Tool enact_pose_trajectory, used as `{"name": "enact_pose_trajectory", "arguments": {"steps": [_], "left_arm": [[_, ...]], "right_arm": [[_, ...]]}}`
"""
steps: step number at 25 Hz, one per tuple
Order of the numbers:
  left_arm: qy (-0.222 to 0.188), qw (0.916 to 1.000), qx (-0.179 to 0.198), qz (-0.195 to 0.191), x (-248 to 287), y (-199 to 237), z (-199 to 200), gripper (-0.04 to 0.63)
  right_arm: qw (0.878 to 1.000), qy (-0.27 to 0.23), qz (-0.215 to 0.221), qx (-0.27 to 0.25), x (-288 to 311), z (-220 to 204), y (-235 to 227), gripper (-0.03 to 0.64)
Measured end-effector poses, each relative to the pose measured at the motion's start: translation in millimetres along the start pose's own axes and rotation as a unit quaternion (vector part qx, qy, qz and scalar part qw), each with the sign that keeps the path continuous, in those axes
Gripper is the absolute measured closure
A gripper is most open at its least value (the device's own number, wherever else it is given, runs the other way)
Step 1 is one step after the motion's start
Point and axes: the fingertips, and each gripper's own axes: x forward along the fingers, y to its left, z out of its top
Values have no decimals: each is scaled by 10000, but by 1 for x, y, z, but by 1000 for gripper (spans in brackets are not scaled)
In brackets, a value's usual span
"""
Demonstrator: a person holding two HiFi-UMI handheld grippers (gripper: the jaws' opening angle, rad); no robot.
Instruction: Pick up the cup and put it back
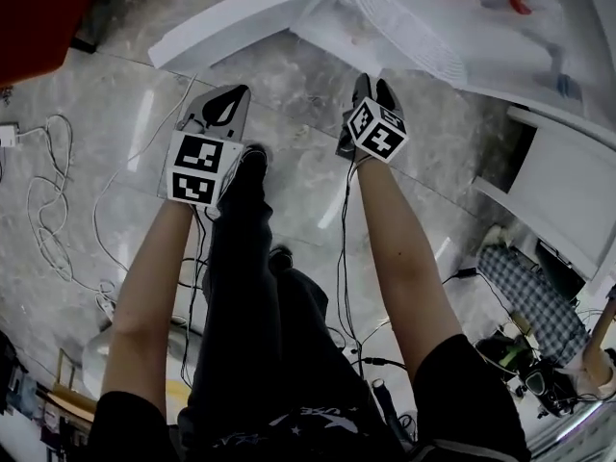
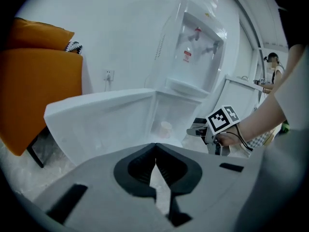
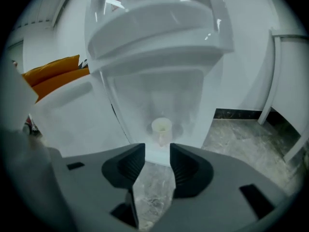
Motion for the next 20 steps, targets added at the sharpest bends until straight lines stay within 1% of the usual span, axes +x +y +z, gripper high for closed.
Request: {"name": "enact_pose_trajectory", "arguments": {"steps": [3,6,8,10,12,14,17,20], "left_arm": [[-121,9999,55,42,27,15,-14,586],[-230,9997,116,19,48,22,-25,586],[-304,9994,158,-9,59,25,-31,586],[-378,9990,213,-72,72,25,-34,586],[-405,9988,258,-101,86,26,-38,586],[-425,9988,239,-89,101,27,-41,586],[-572,9981,183,-96,117,29,-37,586],[-685,9972,290,-104,122,30,-33,586]], "right_arm": [[9999,-71,54,-102,45,-11,1,445],[9994,-148,114,-287,83,-19,4,439],[9993,-196,112,-298,104,-21,4,436],[9990,-257,132,-328,120,-19,3,436],[9983,-268,200,-467,134,-16,3,437],[9979,-239,263,-538,148,-16,1,440],[9988,-238,165,-398,166,-14,-7,441],[9991,-271,-77,-318,175,-11,-15,516]]}}
